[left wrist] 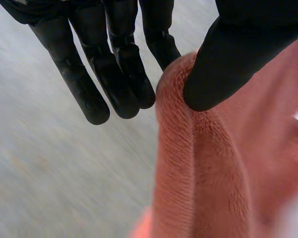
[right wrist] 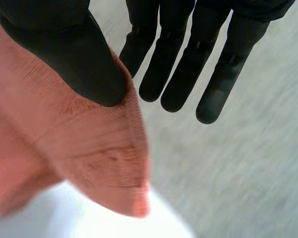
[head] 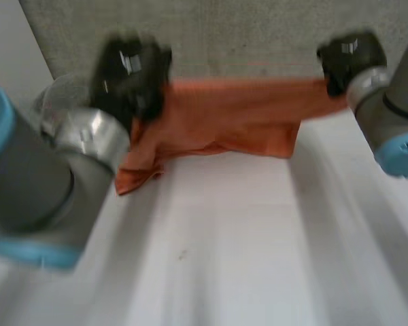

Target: Fold the laundry.

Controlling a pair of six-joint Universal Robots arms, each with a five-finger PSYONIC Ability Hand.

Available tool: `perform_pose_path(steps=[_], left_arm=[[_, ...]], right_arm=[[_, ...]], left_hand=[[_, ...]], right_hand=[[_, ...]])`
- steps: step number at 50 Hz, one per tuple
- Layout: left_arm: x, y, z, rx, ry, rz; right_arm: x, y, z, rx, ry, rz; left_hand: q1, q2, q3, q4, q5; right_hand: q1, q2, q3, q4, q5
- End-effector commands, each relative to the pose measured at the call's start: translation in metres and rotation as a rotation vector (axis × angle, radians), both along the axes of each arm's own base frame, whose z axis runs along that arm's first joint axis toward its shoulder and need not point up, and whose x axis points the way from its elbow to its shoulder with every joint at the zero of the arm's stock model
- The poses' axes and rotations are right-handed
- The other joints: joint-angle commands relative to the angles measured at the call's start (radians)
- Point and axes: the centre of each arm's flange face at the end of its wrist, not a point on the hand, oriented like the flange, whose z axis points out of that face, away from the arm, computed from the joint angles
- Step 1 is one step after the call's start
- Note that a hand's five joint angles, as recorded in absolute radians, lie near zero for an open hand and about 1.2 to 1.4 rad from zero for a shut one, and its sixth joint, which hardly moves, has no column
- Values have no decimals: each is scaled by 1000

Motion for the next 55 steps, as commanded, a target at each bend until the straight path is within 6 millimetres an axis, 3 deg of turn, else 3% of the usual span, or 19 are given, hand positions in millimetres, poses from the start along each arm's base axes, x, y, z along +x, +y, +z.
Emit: perform_pose_path(steps=[1,3,5,6,7,8,10,11,13,14,17,18,23,30,37,41,46,50,55], left_arm=[[5,48,-100,269,-214,-31],[2,61,-122,338,-272,-33],[3,65,-128,372,-299,-22],[4,65,-130,385,-306,-15],[4,65,-127,395,-311,-14],[3,63,-125,393,-308,-13],[2,60,-119,384,-298,-12],[0,53,-105,353,-268,-4],[0,46,-88,312,-228,9],[1,36,-73,279,-191,23],[6,13,-57,241,-151,47],[9,-3,-48,218,-128,44],[15,-42,-33,168,-115,-34],[5,-73,-65,169,-274,-109],[3,-78,-92,178,-409,-148],[-10,-87,-97,111,-417,-210],[-42,-93,-121,74,-427,-282],[-56,-104,-138,43,-455,-277],[-60,-122,-163,-4,-549,-209]], right_arm=[[-25,25,-67,246,116,29],[-33,27,-80,275,142,25],[-39,25,-85,281,151,15],[-41,25,-89,281,152,8],[-41,25,-90,279,152,9],[-41,25,-91,280,152,8],[-42,26,-95,283,150,8],[-43,27,-96,287,149,8],[-43,28,-99,290,147,7],[-43,28,-100,292,147,7],[-44,32,-106,310,151,8],[-44,33,-107,311,152,8],[-45,38,-117,321,158,11],[-46,43,-122,328,161,13],[-46,44,-123,334,161,16],[-45,44,-124,335,162,19],[-44,47,-127,345,165,24],[-44,50,-129,355,167,31],[-43,53,-132,365,170,38]], left_hand=[[240,200,203,196,241],[240,200,203,196,241],[240,200,203,196,241],[98,58,61,54,99],[-328,-368,-365,-372,-327],[-524,-564,-561,-568,-523],[-763,-803,-800,-807,-762],[-921,-960,-958,-965,-920],[-966,-1006,-1003,-1010,-965],[-964,-1003,-1000,-1007,-962],[-958,-997,-994,-1001,-956],[-940,-980,-977,-984,-939],[-858,-898,-895,-902,-857],[-749,-789,-786,-793,-748],[-737,-777,-774,-781,-736],[-732,-771,-768,-775,-730],[-732,-771,-768,-775,-730],[-729,-768,-765,-772,-727],[-697,-736,-733,-740,-695]], right_hand=[[273,222,209,202,243],[273,222,209,202,243],[273,222,209,202,243],[273,222,209,202,243],[273,222,209,202,243],[273,222,209,202,243],[273,222,209,202,243],[273,222,209,202,243],[273,222,209,202,243],[273,222,209,202,243],[273,222,209,202,243],[273,222,209,202,243],[273,222,209,202,243],[273,222,209,202,243],[273,222,209,202,243],[273,222,209,202,243],[273,222,209,202,243],[273,222,209,202,243],[273,222,209,202,243]])
